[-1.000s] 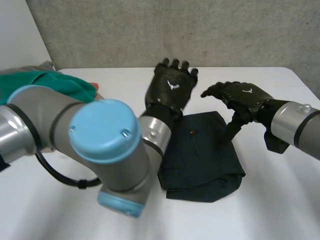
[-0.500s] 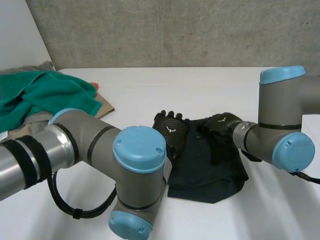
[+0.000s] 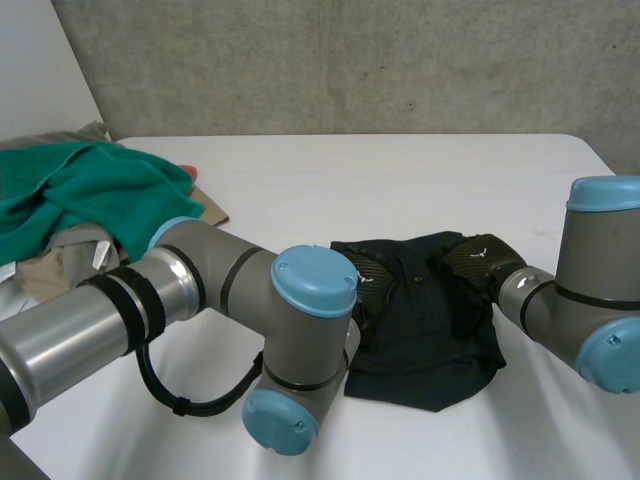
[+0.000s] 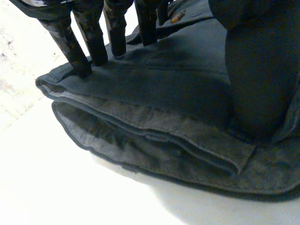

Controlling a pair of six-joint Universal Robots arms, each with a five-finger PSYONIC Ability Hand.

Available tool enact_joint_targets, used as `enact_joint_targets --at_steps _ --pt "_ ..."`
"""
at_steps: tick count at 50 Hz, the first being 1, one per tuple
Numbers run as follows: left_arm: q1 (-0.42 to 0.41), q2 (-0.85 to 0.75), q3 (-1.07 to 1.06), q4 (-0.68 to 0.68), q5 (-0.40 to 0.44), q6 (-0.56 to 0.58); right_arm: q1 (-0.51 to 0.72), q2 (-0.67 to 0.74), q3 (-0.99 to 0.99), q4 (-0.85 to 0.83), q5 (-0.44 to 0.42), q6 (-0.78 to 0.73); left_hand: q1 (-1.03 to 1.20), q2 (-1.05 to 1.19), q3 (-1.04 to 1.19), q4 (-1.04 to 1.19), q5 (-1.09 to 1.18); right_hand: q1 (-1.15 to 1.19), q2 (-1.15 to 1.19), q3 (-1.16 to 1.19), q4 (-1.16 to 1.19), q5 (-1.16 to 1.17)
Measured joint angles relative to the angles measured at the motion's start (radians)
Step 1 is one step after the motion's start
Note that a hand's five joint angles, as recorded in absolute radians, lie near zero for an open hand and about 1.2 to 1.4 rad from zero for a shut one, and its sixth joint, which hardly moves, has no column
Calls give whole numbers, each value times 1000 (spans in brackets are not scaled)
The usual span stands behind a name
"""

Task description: Fold the laundry.

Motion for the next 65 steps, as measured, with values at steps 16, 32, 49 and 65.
enact_joint_targets --at_steps 16,32,49,65 --pt "-2 305 -68 4 10 -17 -57 -210 87 -67 -93 200 -3 -2 1 -4 -8 -9 0 0 0 -4" --pt "118 467 -269 20 222 -91 -297 -230 356 -62 -402 381 -3 -2 1 -6 -10 -9 0 0 0 -4" --pt "117 463 -277 17 223 -116 -278 -42 276 -70 -472 322 -3 -2 1 -6 -10 71 68 57 48 47" --pt "120 464 -266 22 224 -117 -254 62 12 -148 -375 384 -3 -2 1 -6 -10 465 933 894 912 799"
